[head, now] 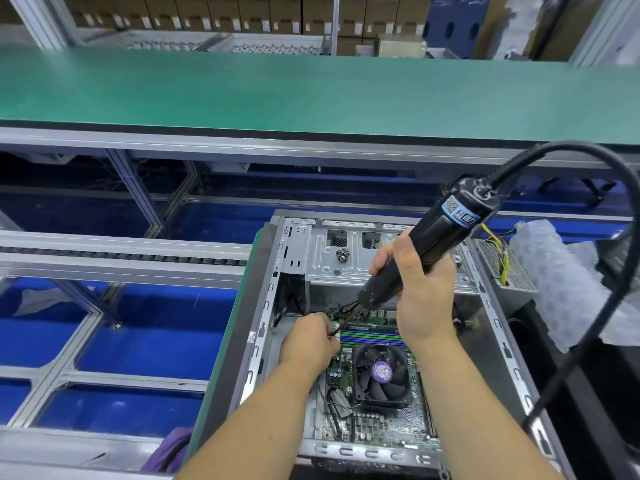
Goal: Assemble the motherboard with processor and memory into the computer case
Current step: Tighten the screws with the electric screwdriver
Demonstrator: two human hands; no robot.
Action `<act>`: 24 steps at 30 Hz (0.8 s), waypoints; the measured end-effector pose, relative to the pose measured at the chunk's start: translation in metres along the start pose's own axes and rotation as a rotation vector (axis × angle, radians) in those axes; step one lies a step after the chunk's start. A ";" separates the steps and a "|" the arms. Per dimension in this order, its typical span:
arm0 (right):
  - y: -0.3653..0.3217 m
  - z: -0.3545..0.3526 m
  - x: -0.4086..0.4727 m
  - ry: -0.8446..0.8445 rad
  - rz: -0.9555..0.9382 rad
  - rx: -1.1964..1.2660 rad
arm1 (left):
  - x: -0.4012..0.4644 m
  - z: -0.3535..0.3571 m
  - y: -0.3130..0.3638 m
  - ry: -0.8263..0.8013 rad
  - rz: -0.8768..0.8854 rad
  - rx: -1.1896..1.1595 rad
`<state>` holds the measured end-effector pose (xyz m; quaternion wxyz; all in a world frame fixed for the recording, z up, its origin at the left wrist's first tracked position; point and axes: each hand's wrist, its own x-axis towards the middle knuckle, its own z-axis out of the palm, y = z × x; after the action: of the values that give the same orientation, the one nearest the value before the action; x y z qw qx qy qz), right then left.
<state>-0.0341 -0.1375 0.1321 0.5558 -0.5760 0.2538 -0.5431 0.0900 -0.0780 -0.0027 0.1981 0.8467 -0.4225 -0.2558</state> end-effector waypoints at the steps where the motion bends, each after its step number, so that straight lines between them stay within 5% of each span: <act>1: 0.000 0.000 0.000 -0.003 -0.004 -0.004 | 0.000 0.000 0.000 0.003 0.006 0.016; 20: 0.006 0.011 -0.010 -0.203 0.013 -0.099 | -0.002 -0.007 0.006 -0.048 0.082 0.247; 24: 0.010 0.022 -0.016 -0.123 0.028 -0.131 | -0.004 -0.011 0.009 -0.055 0.134 0.339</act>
<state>-0.0158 -0.1176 0.1222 0.5389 -0.6399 0.2623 -0.4810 0.0894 -0.0780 0.0123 0.0577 0.8306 -0.5201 -0.1903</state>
